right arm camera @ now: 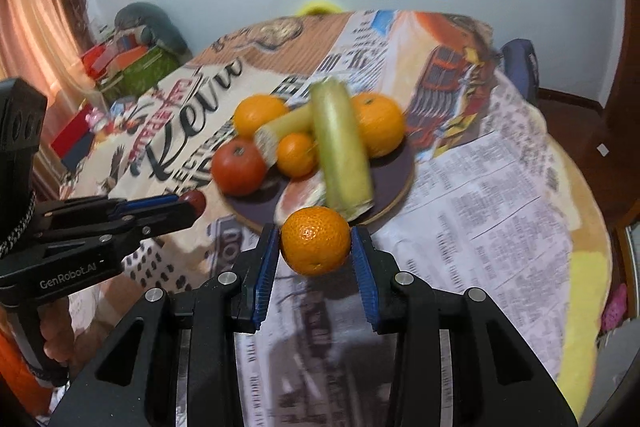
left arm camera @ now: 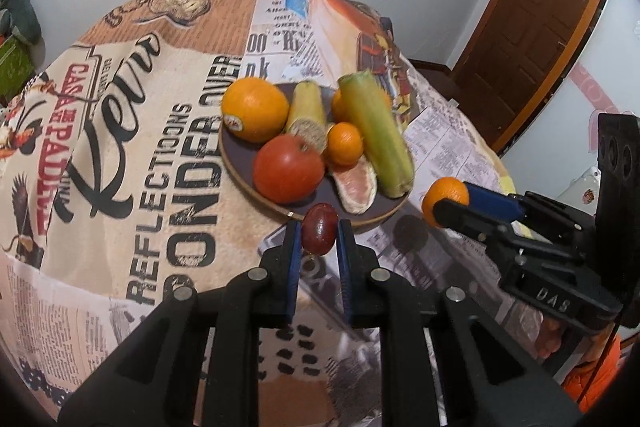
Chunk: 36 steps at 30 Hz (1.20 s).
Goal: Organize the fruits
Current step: 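Place the date on the plate with the left gripper while the right places the mandarin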
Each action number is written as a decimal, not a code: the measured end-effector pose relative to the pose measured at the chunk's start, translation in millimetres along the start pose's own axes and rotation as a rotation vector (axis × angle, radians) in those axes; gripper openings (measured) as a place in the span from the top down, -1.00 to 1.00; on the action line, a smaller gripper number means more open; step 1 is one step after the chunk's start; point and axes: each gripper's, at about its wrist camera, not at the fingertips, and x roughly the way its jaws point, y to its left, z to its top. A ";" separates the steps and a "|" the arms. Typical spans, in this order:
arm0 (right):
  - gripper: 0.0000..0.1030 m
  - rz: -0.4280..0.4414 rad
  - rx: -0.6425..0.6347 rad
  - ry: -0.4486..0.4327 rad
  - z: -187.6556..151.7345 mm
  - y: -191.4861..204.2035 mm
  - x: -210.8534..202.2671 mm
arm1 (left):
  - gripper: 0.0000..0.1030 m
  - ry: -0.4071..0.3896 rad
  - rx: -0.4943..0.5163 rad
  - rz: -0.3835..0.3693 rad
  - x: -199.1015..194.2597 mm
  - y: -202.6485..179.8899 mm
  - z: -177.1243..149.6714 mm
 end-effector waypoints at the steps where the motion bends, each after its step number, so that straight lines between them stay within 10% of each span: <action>1: 0.34 -0.007 0.005 -0.009 2.5 -3.8 -2.1 | 0.67 -0.004 0.003 -0.001 0.4 -2.0 2.3; 36: 0.32 -0.065 0.043 -0.009 29.5 -48.7 53.1 | 0.66 0.029 0.026 -0.013 66.1 -18.7 21.8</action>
